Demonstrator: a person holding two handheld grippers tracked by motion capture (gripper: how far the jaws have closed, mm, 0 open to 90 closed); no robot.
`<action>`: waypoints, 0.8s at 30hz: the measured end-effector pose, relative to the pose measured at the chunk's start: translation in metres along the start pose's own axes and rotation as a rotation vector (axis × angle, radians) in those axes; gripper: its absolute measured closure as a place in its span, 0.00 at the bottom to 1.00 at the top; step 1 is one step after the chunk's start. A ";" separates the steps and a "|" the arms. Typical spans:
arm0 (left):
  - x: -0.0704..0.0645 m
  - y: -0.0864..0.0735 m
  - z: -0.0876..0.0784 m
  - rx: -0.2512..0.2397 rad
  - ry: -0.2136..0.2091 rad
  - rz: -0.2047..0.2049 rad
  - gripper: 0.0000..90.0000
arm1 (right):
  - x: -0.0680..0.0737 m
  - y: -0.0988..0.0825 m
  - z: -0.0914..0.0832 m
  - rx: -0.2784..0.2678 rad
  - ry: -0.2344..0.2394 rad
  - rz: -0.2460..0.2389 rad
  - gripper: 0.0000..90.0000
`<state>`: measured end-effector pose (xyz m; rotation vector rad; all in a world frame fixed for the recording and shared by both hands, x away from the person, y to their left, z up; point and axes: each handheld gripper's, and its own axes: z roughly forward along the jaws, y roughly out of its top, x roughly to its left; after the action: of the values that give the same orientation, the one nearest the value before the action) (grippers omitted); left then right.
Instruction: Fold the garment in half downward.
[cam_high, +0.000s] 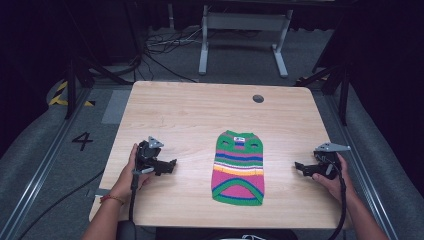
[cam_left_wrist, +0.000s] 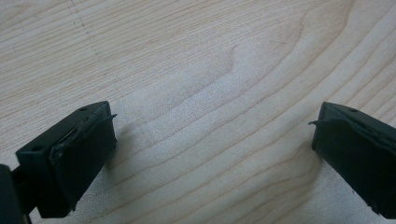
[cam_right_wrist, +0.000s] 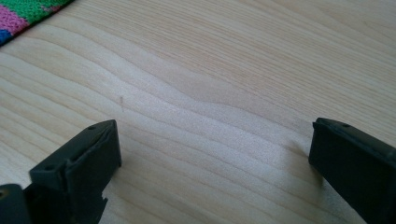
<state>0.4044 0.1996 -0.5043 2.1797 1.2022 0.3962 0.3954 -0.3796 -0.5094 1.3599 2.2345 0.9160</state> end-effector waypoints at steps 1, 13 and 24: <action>0.000 0.000 0.000 0.000 0.000 0.000 0.00 | 0.000 0.000 0.000 0.000 0.000 0.000 0.02; 0.009 -0.006 -0.005 -0.003 -0.089 0.102 0.01 | 0.000 -0.001 -0.001 0.001 -0.002 -0.002 0.02; 0.020 -0.003 -0.009 -0.003 -0.149 0.167 0.16 | -0.004 0.006 -0.002 -0.010 0.071 -0.019 0.21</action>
<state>0.4092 0.2210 -0.4998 2.2708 0.9429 0.2973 0.3999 -0.3821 -0.5038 1.3197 2.2882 0.9818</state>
